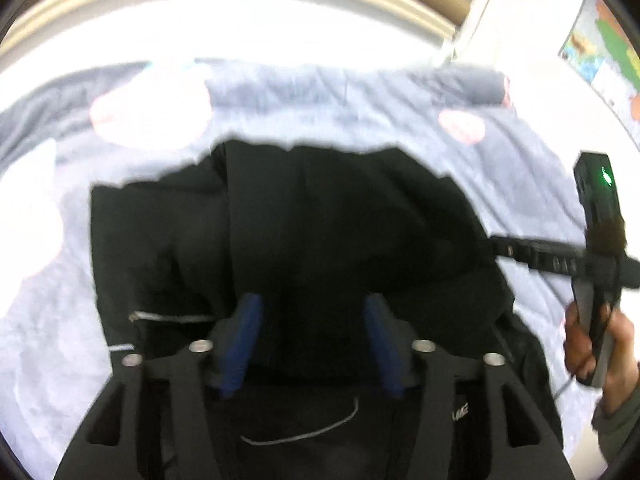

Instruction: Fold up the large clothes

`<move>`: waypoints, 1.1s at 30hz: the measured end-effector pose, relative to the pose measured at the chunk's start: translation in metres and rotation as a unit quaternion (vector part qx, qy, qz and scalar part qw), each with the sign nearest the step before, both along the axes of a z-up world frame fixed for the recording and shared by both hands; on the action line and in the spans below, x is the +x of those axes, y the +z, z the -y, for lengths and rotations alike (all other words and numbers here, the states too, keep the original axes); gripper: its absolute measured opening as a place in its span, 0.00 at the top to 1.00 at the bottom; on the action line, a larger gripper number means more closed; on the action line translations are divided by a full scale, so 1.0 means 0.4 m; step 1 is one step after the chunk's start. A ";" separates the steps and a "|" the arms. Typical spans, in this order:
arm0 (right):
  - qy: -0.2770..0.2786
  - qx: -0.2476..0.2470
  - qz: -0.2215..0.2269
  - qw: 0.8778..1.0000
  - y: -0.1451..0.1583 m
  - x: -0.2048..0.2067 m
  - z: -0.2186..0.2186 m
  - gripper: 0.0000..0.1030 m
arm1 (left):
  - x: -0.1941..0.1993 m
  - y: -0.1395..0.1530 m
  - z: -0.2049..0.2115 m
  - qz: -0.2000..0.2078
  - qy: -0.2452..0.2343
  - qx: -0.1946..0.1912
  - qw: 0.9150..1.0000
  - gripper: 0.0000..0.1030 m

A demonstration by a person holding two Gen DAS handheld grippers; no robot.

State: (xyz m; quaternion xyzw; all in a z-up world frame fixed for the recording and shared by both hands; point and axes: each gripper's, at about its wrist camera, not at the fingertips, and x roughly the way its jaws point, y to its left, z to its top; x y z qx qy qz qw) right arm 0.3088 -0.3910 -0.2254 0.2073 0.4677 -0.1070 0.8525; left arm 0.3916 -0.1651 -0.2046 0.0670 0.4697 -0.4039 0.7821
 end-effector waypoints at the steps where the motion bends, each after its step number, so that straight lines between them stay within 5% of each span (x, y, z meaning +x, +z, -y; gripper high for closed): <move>1: 0.013 0.000 0.006 1.000 0.006 0.007 -0.022 0.54 | 0.000 0.005 0.006 0.004 0.004 -0.003 1.000 0.41; 6: 0.064 -0.032 -0.038 0.997 -0.099 0.091 -0.105 0.54 | 0.032 -0.133 0.060 -0.033 0.030 0.062 0.997 0.42; 9: 0.070 -0.022 -0.056 0.996 -0.209 0.105 -0.088 0.54 | 0.039 -0.209 0.058 -0.049 0.034 0.057 0.997 0.42; 16: 0.070 -0.062 -0.047 0.994 -0.213 0.093 -0.118 0.53 | 0.013 -0.243 0.075 -0.020 0.035 0.075 0.996 0.42; 23: 0.047 0.029 -0.014 0.998 -0.074 -0.085 -0.112 0.52 | -0.070 -0.100 -0.026 -0.025 0.021 0.049 0.998 0.41; 33: 0.022 0.022 -0.051 0.998 0.078 -0.490 -0.172 0.52 | -0.394 0.102 -0.409 -0.015 0.088 0.065 0.994 0.41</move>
